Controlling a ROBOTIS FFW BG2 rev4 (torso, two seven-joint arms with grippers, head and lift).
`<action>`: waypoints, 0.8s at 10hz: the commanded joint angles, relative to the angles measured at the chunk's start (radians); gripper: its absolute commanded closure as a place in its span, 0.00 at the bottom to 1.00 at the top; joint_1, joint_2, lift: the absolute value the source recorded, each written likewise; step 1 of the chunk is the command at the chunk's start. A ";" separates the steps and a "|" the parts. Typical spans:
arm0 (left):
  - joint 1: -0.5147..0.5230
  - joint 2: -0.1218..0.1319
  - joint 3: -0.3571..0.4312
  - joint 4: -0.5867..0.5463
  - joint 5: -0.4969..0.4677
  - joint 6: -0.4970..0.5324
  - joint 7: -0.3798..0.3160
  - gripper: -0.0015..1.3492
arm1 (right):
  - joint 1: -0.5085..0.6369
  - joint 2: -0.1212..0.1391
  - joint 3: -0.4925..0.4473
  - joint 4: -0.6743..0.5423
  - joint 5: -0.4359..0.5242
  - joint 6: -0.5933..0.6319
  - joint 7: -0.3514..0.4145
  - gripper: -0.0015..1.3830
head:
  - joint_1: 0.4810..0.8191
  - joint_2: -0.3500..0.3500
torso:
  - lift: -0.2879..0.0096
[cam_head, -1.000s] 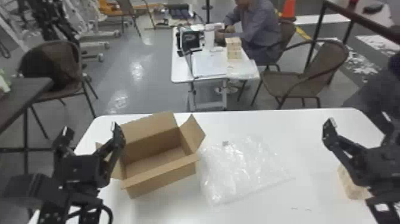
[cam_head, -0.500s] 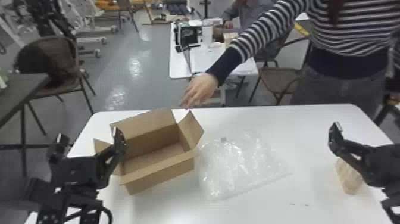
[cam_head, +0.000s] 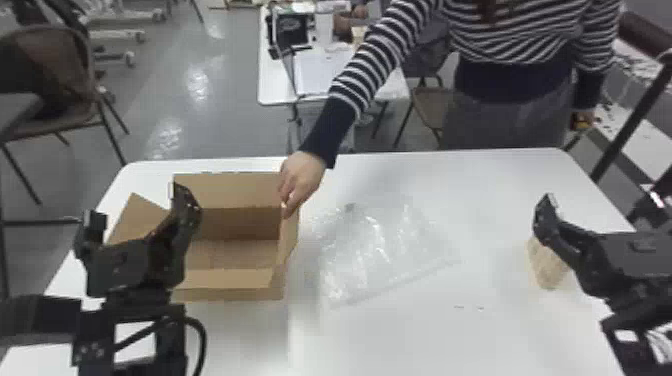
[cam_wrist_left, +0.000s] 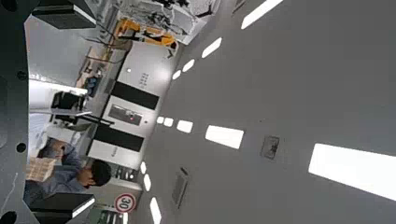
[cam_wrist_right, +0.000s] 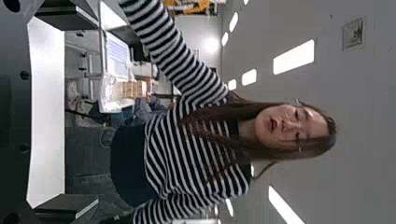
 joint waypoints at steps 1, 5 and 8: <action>-0.002 0.033 -0.027 0.031 0.008 -0.051 0.054 0.00 | 0.021 0.002 0.055 0.034 0.044 -0.089 -0.055 0.00 | 0.53 0.52 | 0.63; 0.048 0.060 0.006 0.023 -0.179 -0.085 0.213 0.00 | 0.031 0.002 0.058 0.037 0.091 -0.122 -0.090 0.00 | 0.60 0.59 | 0.63; 0.073 0.022 0.040 0.025 -0.291 -0.088 0.262 0.00 | 0.035 0.002 0.060 0.046 0.082 -0.130 -0.090 0.00 | 0.62 0.60 | 0.63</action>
